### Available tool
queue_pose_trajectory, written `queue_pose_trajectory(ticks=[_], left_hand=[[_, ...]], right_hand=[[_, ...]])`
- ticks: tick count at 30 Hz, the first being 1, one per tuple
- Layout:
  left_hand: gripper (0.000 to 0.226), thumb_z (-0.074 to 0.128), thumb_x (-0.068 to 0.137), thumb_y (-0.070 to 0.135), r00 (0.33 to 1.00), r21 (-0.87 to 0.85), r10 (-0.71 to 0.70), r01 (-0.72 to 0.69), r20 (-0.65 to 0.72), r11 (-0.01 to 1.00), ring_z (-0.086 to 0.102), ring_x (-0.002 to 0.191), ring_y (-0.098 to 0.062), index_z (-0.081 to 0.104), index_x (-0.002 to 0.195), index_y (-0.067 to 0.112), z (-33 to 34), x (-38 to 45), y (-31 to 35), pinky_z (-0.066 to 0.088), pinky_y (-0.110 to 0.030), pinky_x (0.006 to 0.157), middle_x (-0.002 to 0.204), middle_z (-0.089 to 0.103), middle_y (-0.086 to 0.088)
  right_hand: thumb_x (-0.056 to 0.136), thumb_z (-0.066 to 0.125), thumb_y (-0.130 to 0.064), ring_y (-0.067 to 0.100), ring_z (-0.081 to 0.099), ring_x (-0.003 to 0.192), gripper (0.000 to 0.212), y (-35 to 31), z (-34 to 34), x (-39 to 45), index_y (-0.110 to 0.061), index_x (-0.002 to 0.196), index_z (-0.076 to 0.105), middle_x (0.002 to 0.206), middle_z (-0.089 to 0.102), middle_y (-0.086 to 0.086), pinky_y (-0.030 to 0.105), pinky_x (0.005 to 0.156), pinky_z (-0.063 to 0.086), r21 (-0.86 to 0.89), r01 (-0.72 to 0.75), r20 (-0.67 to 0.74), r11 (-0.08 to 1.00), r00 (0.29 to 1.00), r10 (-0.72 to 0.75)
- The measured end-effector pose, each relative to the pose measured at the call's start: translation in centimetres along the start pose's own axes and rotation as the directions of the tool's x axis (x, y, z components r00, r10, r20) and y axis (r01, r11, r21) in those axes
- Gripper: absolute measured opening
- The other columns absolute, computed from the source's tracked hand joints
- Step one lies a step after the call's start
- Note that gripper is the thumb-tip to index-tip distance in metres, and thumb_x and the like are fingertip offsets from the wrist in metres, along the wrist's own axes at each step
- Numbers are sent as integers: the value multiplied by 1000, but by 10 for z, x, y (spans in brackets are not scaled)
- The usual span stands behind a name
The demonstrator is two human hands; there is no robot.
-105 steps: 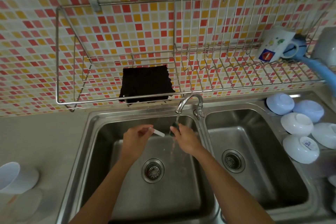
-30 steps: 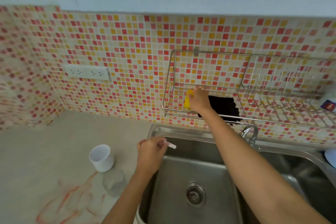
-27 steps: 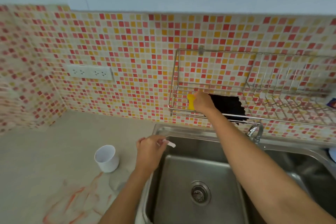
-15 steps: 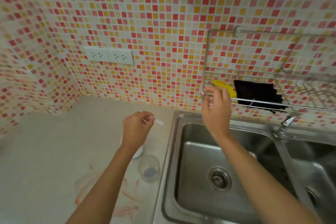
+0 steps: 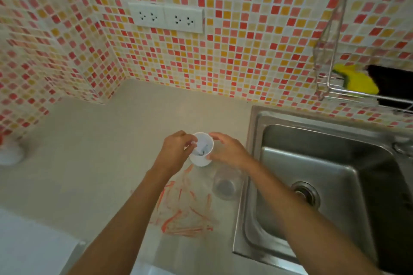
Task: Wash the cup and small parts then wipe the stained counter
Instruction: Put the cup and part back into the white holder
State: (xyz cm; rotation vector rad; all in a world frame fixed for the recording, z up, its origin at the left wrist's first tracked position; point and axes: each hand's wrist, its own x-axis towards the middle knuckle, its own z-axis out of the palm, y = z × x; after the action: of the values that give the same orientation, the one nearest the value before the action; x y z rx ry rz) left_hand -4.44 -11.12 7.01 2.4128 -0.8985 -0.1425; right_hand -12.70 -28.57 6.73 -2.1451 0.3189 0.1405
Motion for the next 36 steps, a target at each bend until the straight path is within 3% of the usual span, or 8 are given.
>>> queue_pose_trajectory(ticks=[10,15,22,25,28,31,34,36], left_hand=[[15,64,89,14,1000,-74,18,-18,0,997,63,80,-26,72,100,8,4,13,-12,50,-34,77,92,66,-12],[16,62,90,13,997,-70,57,-54,43,996,61,81,-28,74,100,8,12,21,-10,44,-28,73,92,66,-13],[25,56,93,8,992,44,98,-102,80,994,55,98,-34,69,114,7,17,25,-9,42,-35,85,110,65,-17],[43,55,92,4,992,-7,109,-110,-59,994,44,120,-30,52,134,7,19,5,-9,36,-29,101,133,52,-14],[63,56,80,-4,982,-167,56,-86,-181,982,35,128,-20,42,140,9,26,-30,-7,26,-17,109,138,42,-8],[76,63,76,16,992,-252,114,-96,60,963,29,133,-13,33,146,16,44,-58,-5,31,-29,113,142,33,0],[98,76,73,48,956,-280,103,-22,275,960,20,133,-1,20,150,23,67,-66,3,21,-23,113,142,23,14],[112,81,62,56,932,-308,23,97,363,946,22,133,-2,20,149,25,82,-62,9,21,-22,111,144,26,14]], right_hand=[[67,86,-26,13,55,111,69,19,12,18,-27,128,52,125,59,-8,31,95,46,50,-17,-16,999,1000,18],[66,86,-23,10,54,108,74,21,18,20,-32,129,47,122,57,-12,18,84,43,107,-16,10,994,1000,15],[66,87,-24,11,55,108,79,22,29,33,-32,129,39,120,54,-11,32,93,50,190,-44,89,981,996,27],[60,89,-26,12,55,107,82,25,23,34,-32,124,38,117,53,-10,35,92,51,270,-75,21,960,997,72],[65,87,-24,12,54,107,79,28,3,28,-34,125,37,121,51,-8,31,86,50,432,-119,-138,894,971,196],[73,81,-33,16,61,103,69,37,-20,12,-33,131,42,120,57,-8,39,78,58,596,-152,-183,788,930,318],[80,72,-43,22,64,104,60,48,-31,-7,-35,133,45,123,60,-4,43,73,59,672,-203,-131,712,914,384],[84,69,-41,24,61,106,57,57,-34,-18,-35,133,40,124,54,-4,48,71,59,723,-259,-68,641,896,439]])
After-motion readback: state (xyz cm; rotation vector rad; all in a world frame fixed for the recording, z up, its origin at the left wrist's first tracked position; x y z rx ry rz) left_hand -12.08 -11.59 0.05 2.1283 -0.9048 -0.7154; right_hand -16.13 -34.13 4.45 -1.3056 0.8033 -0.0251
